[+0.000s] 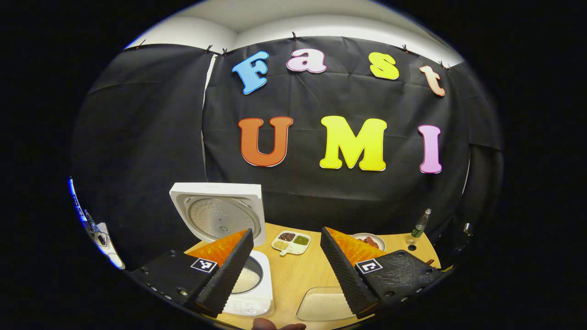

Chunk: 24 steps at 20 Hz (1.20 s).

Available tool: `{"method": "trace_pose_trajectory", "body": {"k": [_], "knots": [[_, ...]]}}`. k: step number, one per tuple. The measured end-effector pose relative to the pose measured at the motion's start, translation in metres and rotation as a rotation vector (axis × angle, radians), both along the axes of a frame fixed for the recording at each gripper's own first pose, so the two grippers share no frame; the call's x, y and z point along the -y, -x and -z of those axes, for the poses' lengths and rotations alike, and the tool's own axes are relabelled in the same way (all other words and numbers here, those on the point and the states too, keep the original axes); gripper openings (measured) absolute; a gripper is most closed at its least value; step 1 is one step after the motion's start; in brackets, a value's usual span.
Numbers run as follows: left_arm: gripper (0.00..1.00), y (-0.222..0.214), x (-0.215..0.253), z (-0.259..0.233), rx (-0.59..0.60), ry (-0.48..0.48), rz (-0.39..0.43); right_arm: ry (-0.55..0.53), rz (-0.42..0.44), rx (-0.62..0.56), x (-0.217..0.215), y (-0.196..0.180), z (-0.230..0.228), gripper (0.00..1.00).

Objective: Close the left gripper, press the button to open the rice cooker; take a wooden spoon from the chopstick holder with the right hand, scoop a spoonful of rice and pour it into the rice cooker, then put the wooden spoon back into the chopstick holder.

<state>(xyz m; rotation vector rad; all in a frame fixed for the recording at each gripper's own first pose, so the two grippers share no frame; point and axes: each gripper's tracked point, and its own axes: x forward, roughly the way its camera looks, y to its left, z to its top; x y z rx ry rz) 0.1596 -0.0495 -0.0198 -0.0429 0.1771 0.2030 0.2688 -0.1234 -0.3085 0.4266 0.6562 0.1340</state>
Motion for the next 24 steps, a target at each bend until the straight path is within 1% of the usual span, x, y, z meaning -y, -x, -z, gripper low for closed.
{"method": "trace_pose_trajectory", "body": {"k": [2, 3, 4, 5, 6, 9, 12, 14, 16, 18, 20, 22, 24], "knots": [[0.94, 0.0, 0.0, 0.003, -0.009, -0.006, -0.007, -0.008, 0.004, -0.004, 0.001, -0.003, -0.001, 0.35], [0.94, -0.001, 0.0, 0.002, -0.009, -0.006, -0.008, -0.009, 0.003, -0.005, 0.0, -0.004, 0.0, 0.28], [0.94, -0.001, -0.001, 0.003, -0.011, -0.005, -0.008, -0.011, 0.002, -0.01, -0.001, -0.003, 0.0, 0.19], [0.94, -0.002, -0.002, 0.004, -0.011, 0.0, -0.005, -0.017, -0.002, -0.014, -0.004, 0.001, -0.003, 0.25], [0.94, -0.001, -0.003, 0.004, -0.011, 0.006, 0.001, -0.021, -0.001, -0.015, -0.006, 0.005, -0.006, 0.25], [0.94, 0.002, -0.009, 0.003, 0.005, 0.008, 0.025, -0.008, 0.012, 0.004, -0.008, 0.014, -0.021, 0.2], [0.94, 0.011, -0.018, 0.007, 0.017, 0.015, 0.054, 0.063, 0.027, 0.066, -0.007, 0.022, -0.051, 0.16], [0.94, 0.02, -0.029, 0.009, 0.031, 0.022, 0.07, 0.138, 0.03, 0.122, -0.01, 0.03, -0.077, 0.13], [0.94, 0.03, -0.043, 0.01, 0.047, 0.012, 0.079, 0.207, 0.034, 0.175, -0.018, 0.039, -0.103, 0.13], [0.94, 0.041, -0.059, 0.013, 0.054, -0.007, 0.087, 0.255, 0.033, 0.226, -0.035, 0.049, -0.129, 0.13], [0.94, 0.052, -0.075, 0.017, 0.054, -0.02, 0.096, 0.279, 0.017, 0.266, -0.063, 0.059, -0.148, 0.13], [0.94, 0.063, -0.089, 0.021, 0.051, -0.022, 0.102, 0.277, -0.008, 0.304, -0.096, 0.07, -0.162, 0.13], [0.94, 0.074, -0.101, 0.026, 0.045, -0.025, 0.106, 0.269, -0.043, 0.33, -0.131, 0.08, -0.166, 0.12]]}}
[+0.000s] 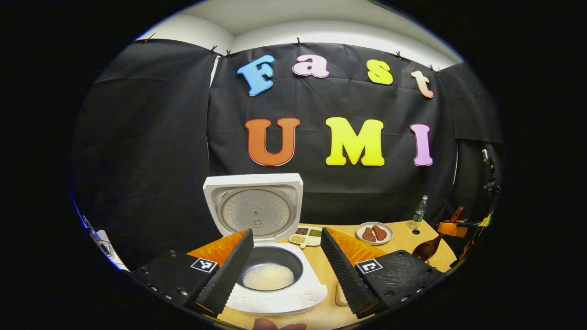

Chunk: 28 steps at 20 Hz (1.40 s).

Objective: Close the left gripper, press the button to open the rice cooker; take a wooden spoon from the chopstick holder with the right hand, scoop a spoonful of rice and pour it into the rice cooker, then put the wooden spoon back into the chopstick holder.

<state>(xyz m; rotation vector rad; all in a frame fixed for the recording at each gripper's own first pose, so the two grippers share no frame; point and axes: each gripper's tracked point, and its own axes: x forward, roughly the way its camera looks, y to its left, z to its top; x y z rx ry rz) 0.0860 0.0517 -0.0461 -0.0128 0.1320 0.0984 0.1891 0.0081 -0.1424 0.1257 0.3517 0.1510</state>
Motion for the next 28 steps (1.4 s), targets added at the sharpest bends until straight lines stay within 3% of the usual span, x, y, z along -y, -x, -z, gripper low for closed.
{"method": "trace_pose_trajectory", "body": {"k": [4, 10, 13, 15, 18, 28], "knots": [[0.94, 0.015, -0.023, 0.01, -0.01, -0.006, 0.007, 0.068, -0.038, -0.032, -0.045, 0.009, 0.045, 0.12], [0.94, 0.026, -0.044, 0.028, -0.039, -0.013, 0.012, 0.329, -0.007, -0.036, -0.061, 0.002, 0.124, 0.12], [0.94, 0.031, -0.051, 0.033, -0.051, -0.037, 0.018, 0.338, -0.007, -0.043, -0.076, 0.002, 0.144, 0.12], [0.94, 0.033, -0.054, 0.034, -0.055, -0.041, 0.024, 0.27, -0.021, -0.065, -0.091, 0.005, 0.148, 0.12], [0.95, 0.035, -0.057, 0.037, -0.06, -0.03, 0.025, 0.077, -0.035, -0.133, -0.114, 0.012, 0.15, 0.12], [0.95, 0.041, -0.059, 0.033, -0.055, -0.013, 0.024, -0.54, 0.073, -0.319, -0.116, 0.008, 0.148, 0.12]]}}
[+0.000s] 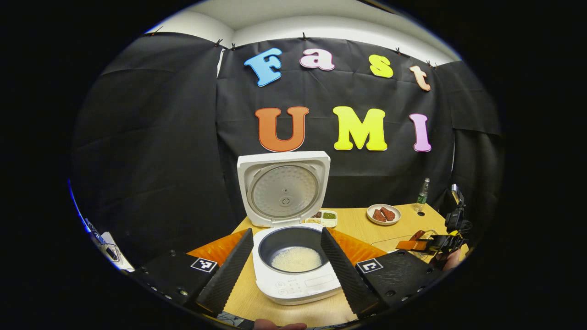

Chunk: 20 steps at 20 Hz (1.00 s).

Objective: Close the left gripper, press the button to open the rice cooker; take a wooden spoon from the chopstick holder with the right hand, scoop a spoonful of rice and pour it into the rice cooker, then put the wooden spoon back into the chopstick holder.

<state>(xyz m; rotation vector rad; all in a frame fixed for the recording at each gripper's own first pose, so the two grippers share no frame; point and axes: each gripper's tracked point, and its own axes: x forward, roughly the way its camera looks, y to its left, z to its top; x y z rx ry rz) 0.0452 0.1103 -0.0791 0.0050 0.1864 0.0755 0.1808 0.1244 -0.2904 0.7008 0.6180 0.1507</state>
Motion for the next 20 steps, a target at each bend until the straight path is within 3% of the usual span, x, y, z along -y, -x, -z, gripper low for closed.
{"method": "trace_pose_trajectory", "body": {"k": [5, 11, 16, 20], "knots": [[0.95, -0.001, 0.009, -0.005, -0.003, -0.007, 0.011, -0.193, 0.087, -0.063, 0.024, -0.002, 0.009, 0.12], [0.95, -0.002, 0.03, -0.017, 0.01, -0.003, 0.044, -0.271, 0.187, -0.037, 0.076, 0.008, -0.006, 0.12], [0.95, -0.002, 0.043, -0.028, 0.026, 0.015, 0.061, -0.456, 0.324, -0.009, 0.125, 0.015, -0.025, 0.12], [0.95, 0.0, 0.043, -0.035, 0.041, 0.011, 0.07, -0.572, 0.374, 0.027, 0.138, 0.02, -0.046, 0.12]]}}
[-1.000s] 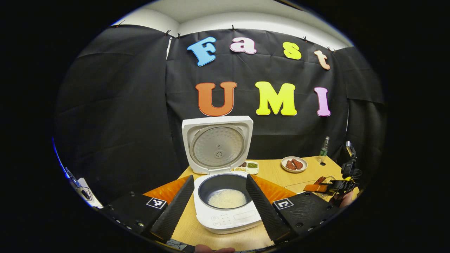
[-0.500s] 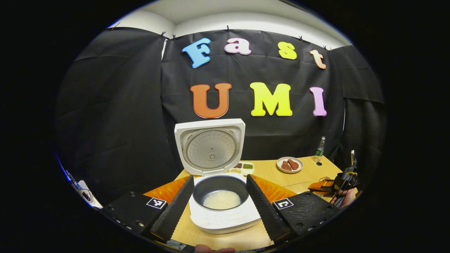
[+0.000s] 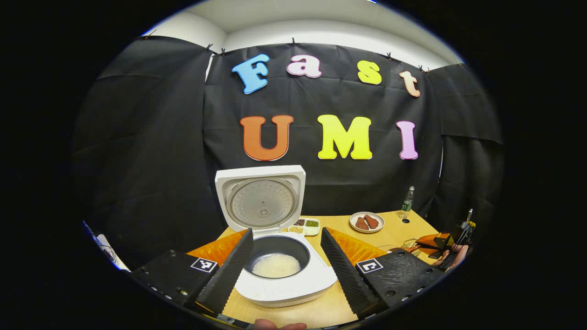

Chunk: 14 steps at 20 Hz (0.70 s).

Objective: Close the left gripper, press the button to open the rice cooker; take a wooden spoon from the chopstick holder with the right hand, scoop a spoonful of rice and pour it into the rice cooker, then put the wooden spoon back into the chopstick holder.

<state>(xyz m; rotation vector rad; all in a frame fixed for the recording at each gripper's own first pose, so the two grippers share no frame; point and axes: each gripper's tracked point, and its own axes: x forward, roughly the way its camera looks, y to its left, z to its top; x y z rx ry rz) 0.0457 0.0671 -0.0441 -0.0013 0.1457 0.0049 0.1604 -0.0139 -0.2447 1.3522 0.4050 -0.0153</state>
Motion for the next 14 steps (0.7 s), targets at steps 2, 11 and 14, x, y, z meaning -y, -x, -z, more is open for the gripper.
{"method": "trace_pose_trajectory", "body": {"k": [2, 11, 14], "knots": [[0.95, 0.002, -0.003, -0.002, 0.009, 0.005, -0.001, -0.019, -0.002, 0.029, -0.007, 0.001, -0.016, 0.12], [0.95, 0.022, -0.04, 0.004, 0.029, -0.004, -0.037, -0.085, -0.157, 0.196, -0.123, -0.031, -0.123, 0.12], [0.95, 0.028, -0.054, 0.004, 0.045, -0.016, -0.044, -0.03, -0.245, 0.221, -0.182, -0.048, -0.141, 0.14]]}}
